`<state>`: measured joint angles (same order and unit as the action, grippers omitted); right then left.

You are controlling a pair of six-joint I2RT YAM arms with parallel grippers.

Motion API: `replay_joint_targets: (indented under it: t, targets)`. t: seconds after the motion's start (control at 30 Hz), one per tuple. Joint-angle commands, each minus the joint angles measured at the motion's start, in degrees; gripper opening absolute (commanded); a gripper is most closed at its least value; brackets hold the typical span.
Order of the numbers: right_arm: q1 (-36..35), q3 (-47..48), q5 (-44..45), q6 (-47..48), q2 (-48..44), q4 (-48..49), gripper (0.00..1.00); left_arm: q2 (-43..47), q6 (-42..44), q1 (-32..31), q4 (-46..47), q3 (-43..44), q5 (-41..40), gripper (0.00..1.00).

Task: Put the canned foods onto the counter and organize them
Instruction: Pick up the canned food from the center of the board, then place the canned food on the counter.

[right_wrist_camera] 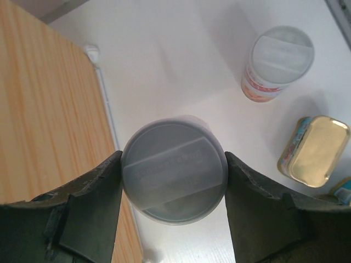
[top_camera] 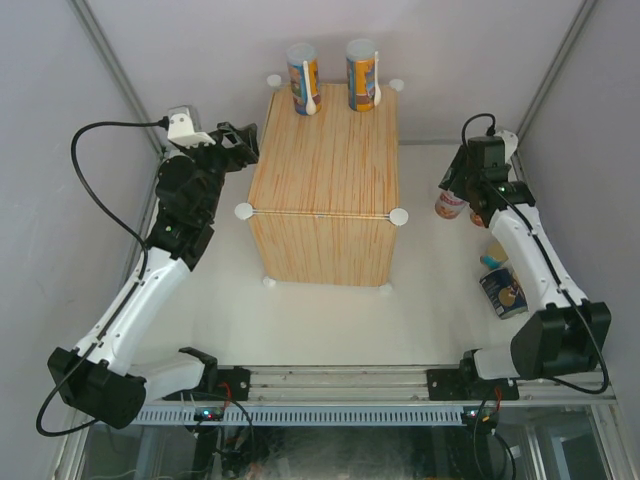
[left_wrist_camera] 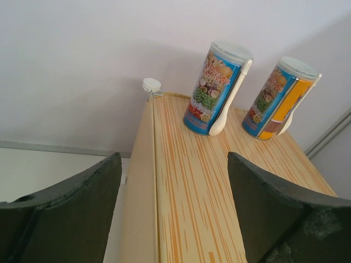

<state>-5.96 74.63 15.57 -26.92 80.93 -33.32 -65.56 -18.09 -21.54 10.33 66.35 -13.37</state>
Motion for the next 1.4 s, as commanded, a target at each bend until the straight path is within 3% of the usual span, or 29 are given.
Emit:
replay_joint_targets:
  t: [0.0, 0.5, 1.37]
  targets:
    - [-2.8, 6.8, 4.4, 2.5, -7.3, 1.9, 0.0, 1.2, -1.2, -0.3, 2.9, 1.1, -0.7, 0.81]
    - [-17.7, 24.8, 15.5, 9.8, -11.0, 0.8, 0.0, -0.5, -0.8, -0.6, 1.7, 3.0, 0.1, 0.81]
    - [-39.7, 36.5, 18.1, 19.5, -2.2, 8.5, 0.0, -1.9, -0.9, -0.9, 2.3, 4.5, 0.4, 0.8]
